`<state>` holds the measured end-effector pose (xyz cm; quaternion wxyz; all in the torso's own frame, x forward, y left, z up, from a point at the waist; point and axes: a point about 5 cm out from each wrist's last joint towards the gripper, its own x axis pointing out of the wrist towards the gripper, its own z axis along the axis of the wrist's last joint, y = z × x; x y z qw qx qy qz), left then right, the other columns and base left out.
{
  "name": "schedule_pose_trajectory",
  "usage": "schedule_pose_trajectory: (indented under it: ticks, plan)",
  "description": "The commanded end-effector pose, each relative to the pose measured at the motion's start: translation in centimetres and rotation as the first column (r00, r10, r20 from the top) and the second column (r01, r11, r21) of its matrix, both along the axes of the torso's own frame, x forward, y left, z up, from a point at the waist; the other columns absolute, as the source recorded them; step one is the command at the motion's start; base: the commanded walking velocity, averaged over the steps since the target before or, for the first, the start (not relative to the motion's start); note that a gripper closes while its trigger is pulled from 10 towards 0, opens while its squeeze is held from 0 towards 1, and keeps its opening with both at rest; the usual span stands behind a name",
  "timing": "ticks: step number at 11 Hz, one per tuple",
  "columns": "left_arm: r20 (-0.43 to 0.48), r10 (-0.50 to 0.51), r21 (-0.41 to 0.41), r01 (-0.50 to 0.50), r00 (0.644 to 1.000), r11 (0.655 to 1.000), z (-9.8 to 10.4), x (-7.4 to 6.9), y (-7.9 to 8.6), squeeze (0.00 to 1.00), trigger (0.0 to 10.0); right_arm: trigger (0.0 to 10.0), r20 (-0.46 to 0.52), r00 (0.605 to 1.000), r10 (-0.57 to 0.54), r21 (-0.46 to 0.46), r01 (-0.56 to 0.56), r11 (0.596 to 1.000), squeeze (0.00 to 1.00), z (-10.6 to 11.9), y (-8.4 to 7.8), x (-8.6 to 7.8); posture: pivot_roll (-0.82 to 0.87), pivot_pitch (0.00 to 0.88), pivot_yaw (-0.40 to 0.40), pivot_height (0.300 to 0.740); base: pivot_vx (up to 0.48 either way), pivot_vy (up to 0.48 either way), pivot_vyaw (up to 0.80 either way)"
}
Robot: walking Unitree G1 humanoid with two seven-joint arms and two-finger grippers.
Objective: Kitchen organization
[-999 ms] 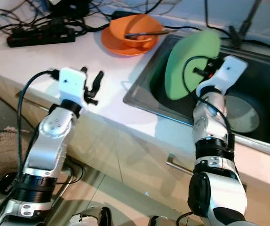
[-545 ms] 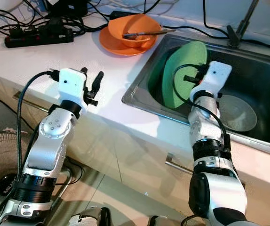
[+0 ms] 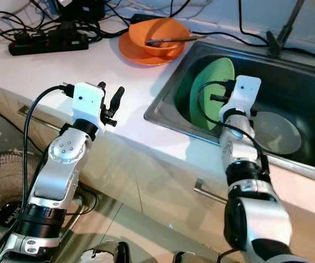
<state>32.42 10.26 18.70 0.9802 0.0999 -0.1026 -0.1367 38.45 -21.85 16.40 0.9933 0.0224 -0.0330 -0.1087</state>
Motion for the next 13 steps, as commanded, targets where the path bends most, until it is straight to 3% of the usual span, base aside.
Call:
schedule_pose_trajectory:
  ticks: [1, 2, 3, 4, 5, 9, 11, 13]
  plan:
    - [-0.03, 0.002, 0.008, -0.002, 1.0, 1.0, -0.7, 0.0, 0.1, 0.0, 10.0, 10.0, 0.038, 0.999, -0.001, -0.008, 0.001, 1.0, 0.0, 1.2, -0.1, 0.4, 0.14, 0.07, 0.028, 0.74, 0.0, 0.0, 0.0]
    - [-0.029, 0.004, 0.009, -0.003, 1.0, 1.0, -0.7, 0.0, 0.1, 0.0, 10.0, 10.0, 0.031, 1.0, 0.004, -0.01, -0.004, 1.0, 0.13, 1.2, 0.0, 0.5, 0.14, 0.064, 0.028, 0.74, 0.0, 0.0, 0.0]
    - [-0.029, 0.008, 0.013, -0.008, 1.0, 1.0, -0.7, 0.0, 0.2, 0.0, 10.0, 10.0, 0.031, 0.999, 0.011, 0.001, -0.011, 1.0, 1.0, 1.2, 0.3, 0.6, 0.14, 0.063, 0.028, 0.74, 0.0, 0.0, 0.0]
    - [-0.03, 0.009, 0.014, -0.008, 1.0, 1.0, -0.8, 0.0, 0.2, 0.0, 10.0, 10.0, 0.031, 0.999, 0.014, -0.005, -0.014, 1.0, 0.99, 1.1, 0.5, 0.6, 0.14, 0.059, 0.028, 0.74, 0.0, 0.0, 0.0]
    - [-0.029, 0.007, 0.019, -0.007, 1.0, 1.0, -0.8, 0.0, 0.2, 0.0, 10.0, 10.0, 0.029, 0.999, 0.014, -0.005, -0.014, 1.0, 0.0, 1.0, 0.6, 0.6, 0.14, 0.057, 0.028, 0.74, 0.0, 0.0, 0.0]
    - [-0.021, -0.005, 0.022, 0.005, 1.0, 1.0, -0.9, -0.1, -0.1, 0.0, 10.0, 10.0, 0.073, 0.997, 0.011, -0.029, -0.009, 1.0, 0.0, 1.4, 0.7, 0.5, 0.14, 0.045, 0.028, 0.74, 0.0, 0.0, 0.0]
    - [0.003, -0.006, 0.009, 0.006, 1.0, 1.0, -0.8, -0.1, -0.1, 0.0, 10.0, 10.0, 0.185, 0.978, 0.097, -0.062, -0.087, 0.994, 0.0, 2.7, 2.6, 0.3, 0.12, 0.03, 0.032, 0.74, 0.0, 0.0, 0.0]
    - [0.111, 0.043, -0.069, -0.035, 0.993, 0.997, 0.6, 0.0, 0.3, 0.0, 10.0, 10.0, 0.302, 0.932, 0.198, -0.102, -0.175, 0.979, 0.0, 3.5, 5.2, -0.8, 0.11, 0.023, 0.035, 0.74, 0.0, 0.0, 0.0]
